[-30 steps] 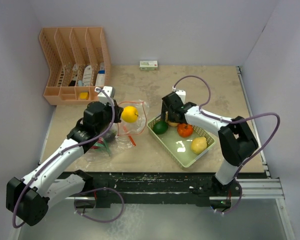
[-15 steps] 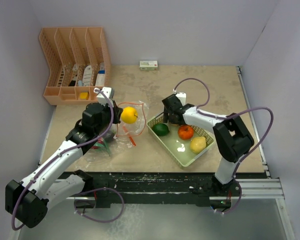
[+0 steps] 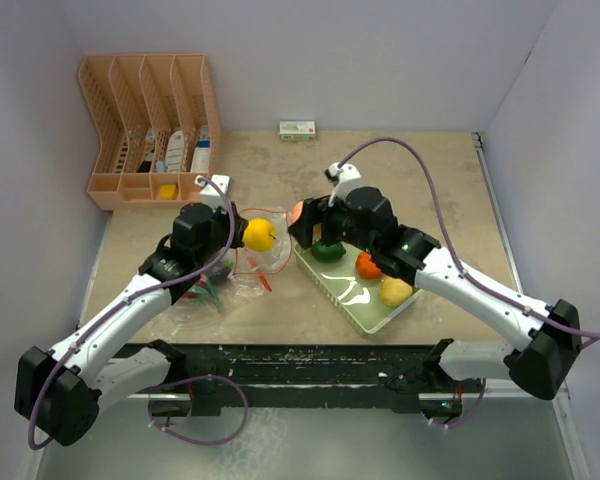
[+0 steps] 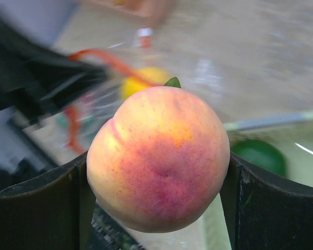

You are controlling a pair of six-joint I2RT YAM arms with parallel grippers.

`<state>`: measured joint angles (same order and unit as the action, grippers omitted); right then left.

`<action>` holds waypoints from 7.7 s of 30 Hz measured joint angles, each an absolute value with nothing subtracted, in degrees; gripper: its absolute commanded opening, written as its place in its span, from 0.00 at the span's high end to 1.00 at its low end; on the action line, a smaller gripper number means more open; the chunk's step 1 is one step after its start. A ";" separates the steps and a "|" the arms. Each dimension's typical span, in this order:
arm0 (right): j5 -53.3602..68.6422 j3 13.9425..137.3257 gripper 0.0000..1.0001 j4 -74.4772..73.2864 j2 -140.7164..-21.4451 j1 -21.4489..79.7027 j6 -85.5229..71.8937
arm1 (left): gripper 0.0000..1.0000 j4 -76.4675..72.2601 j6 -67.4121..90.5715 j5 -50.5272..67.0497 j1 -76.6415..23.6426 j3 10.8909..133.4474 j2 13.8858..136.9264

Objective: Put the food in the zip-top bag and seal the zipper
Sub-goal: Place the fake fruit in the zipper food storage bag, then pick up the fake fruit from the bin, then place the fake fruit in the zipper food storage bag.

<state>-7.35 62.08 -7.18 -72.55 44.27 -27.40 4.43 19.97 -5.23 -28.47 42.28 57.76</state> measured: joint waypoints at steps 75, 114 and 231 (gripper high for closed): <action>-9.02 57.80 0.42 -8.80 -79.90 48.66 -30.15 | 1.00 -2.44 26.09 4.14 -28.47 41.71 62.98; -4.91 85.25 1.00 -13.02 -86.02 43.05 -26.30 | 1.00 17.85 17.52 -5.82 -21.61 58.48 60.69; 6.52 83.77 0.70 -0.60 -97.43 49.12 -27.51 | 1.00 17.32 15.90 -6.24 -22.17 50.70 63.02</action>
